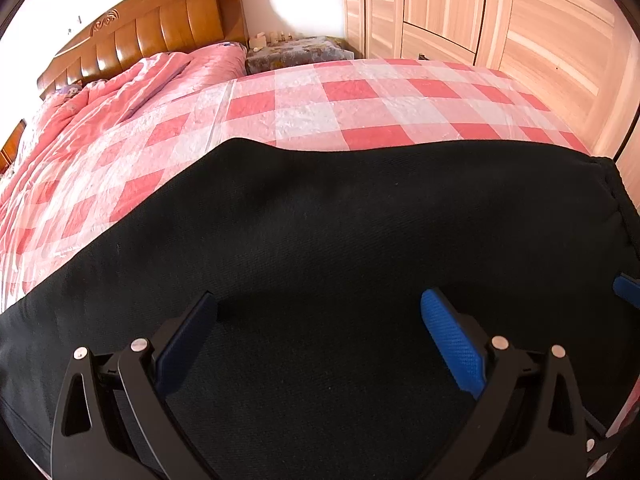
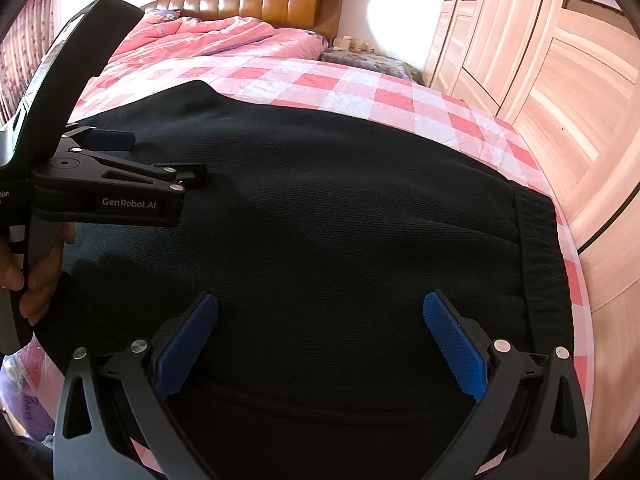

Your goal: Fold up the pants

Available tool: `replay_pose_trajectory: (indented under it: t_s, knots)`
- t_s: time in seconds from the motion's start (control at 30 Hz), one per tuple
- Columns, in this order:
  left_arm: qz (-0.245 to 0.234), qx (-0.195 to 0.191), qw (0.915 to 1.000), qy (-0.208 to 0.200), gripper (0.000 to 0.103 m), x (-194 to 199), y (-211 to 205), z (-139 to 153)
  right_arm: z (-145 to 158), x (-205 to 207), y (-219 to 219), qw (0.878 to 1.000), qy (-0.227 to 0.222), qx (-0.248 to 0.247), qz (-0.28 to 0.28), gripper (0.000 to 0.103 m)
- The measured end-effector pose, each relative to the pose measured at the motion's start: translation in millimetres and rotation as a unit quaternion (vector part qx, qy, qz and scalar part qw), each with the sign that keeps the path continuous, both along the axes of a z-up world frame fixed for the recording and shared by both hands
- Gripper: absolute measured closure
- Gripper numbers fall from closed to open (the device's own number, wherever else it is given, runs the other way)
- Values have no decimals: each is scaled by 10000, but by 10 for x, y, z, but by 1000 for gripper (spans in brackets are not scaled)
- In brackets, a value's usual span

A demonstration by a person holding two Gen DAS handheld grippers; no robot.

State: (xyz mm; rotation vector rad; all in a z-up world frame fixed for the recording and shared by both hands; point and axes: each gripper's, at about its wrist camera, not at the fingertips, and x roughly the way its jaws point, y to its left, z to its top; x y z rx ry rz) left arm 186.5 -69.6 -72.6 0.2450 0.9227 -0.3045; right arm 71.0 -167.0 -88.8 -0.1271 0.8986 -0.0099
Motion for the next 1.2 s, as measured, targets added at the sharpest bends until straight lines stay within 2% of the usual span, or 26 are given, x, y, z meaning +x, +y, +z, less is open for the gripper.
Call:
replay_pose_trajectory:
  t_s: [0.3, 0.4, 0.47, 0.53, 0.6, 0.63, 0.7, 0.77, 0.87, 0.93, 0.97, 1.03, 1.1, 1.2]
  knots:
    - [11, -61, 10000, 34, 1, 8, 19, 1, 4, -9, 10, 9999, 73, -70, -45, 4]
    - [211, -45, 9995, -216, 2, -116, 151, 118, 96, -70, -23, 9999, 79, -109, -38, 4]
    - [233, -556, 9972, -450, 2, -353, 451, 303, 227, -130, -34, 9997, -120, -212, -81, 4]
    - [456, -953, 9931, -505, 2, -547, 837, 392, 379, -103, 1, 9995, -307, 72, -3, 4]
    - [791, -1158, 9891, -444, 2, -678, 1212, 405, 478, 28, 192, 9985, -353, 346, 239, 4]
    - [1113, -1248, 9853, -357, 2, -790, 1554, 381, 491, 105, 335, 9978, -312, 404, 434, 4]
    - [1535, -1302, 9791, -303, 2, -933, 1990, 363, 500, 255, 708, 9931, -233, 531, 1021, 4]
    - [2132, -1363, 9670, -299, 2, -1126, 2607, 357, 487, 396, 1224, 9842, -139, 533, 1684, 4]
    - [3075, -1639, 9369, -275, 2, -1346, 3587, 337, 490, 547, 1910, 9676, -227, 704, 2415, 4]
    - [3733, -2288, 8989, -153, 2, -1425, 4345, 253, 471, 688, 2333, 9566, -124, 968, 2747, 4]
    - [3941, -2552, 8828, -144, 2, -1443, 4620, 213, 449, 749, 2495, 9518, -59, 1092, 2867, 4]
    - [4190, -2881, 8609, -161, 3, -1393, 5074, 159, 388, 849, 2837, 9451, 76, 1172, 3049, 4]
    - [4354, -3003, 8484, -226, 4, -1316, 5359, 139, 331, 902, 3067, 9431, 140, 1064, 3148, 4]
    - [4317, -3455, 8330, -168, 4, -1126, 5655, -8, 238, 922, 3218, 9446, 229, 981, 3123, 4]
